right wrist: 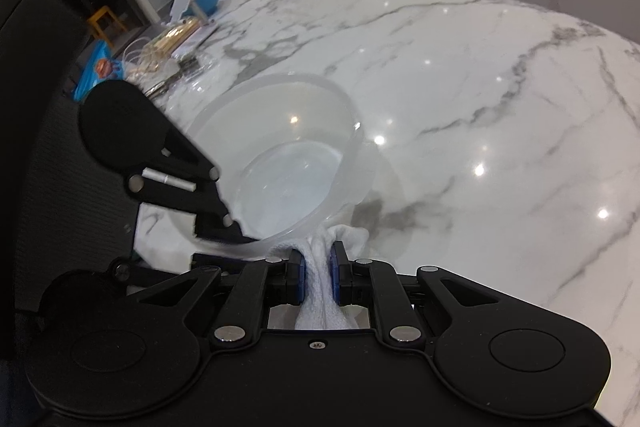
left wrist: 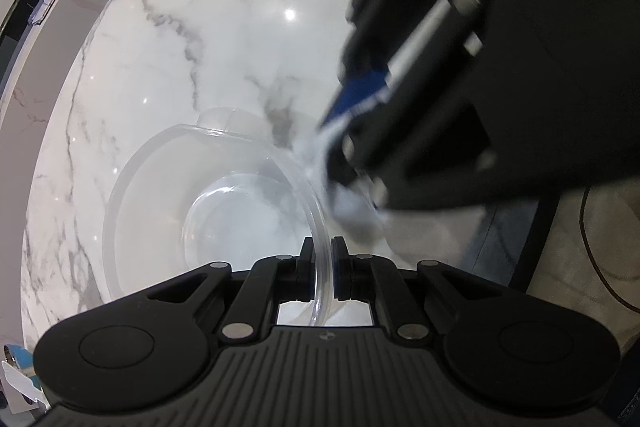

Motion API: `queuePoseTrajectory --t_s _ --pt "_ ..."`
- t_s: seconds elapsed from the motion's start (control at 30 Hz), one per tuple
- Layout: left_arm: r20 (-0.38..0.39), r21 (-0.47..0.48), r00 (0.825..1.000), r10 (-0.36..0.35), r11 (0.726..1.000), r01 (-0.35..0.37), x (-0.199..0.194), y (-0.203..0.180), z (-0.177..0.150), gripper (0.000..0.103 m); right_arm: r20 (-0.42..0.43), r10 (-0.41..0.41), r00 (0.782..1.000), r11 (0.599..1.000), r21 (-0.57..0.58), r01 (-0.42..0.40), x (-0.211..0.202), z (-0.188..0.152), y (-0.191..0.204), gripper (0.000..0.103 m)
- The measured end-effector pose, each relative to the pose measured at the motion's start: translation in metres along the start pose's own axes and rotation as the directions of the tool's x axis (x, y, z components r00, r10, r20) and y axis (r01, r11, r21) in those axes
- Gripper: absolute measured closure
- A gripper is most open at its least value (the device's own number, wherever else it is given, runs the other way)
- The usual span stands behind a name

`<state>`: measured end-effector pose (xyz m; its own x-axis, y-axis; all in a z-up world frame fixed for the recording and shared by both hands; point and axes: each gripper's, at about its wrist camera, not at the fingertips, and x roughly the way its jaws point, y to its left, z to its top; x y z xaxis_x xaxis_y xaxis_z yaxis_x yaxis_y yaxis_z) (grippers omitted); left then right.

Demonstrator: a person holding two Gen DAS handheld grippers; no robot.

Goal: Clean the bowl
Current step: 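Wipe the bowl's outer wall near the left gripper with the right gripper's towel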

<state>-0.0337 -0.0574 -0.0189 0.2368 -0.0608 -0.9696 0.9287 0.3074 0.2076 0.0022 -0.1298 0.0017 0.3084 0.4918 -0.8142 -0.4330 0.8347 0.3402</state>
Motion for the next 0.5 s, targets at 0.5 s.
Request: queuePoseTrajectory --t_s 0.5 --pt "0.001 -0.001 1.000 -0.001 1.000 0.001 -0.002 -0.005 0.004 0.097 0.031 -0.042 0.999 0.998 0.058 0.040 -0.022 0.008 -0.043 0.092"
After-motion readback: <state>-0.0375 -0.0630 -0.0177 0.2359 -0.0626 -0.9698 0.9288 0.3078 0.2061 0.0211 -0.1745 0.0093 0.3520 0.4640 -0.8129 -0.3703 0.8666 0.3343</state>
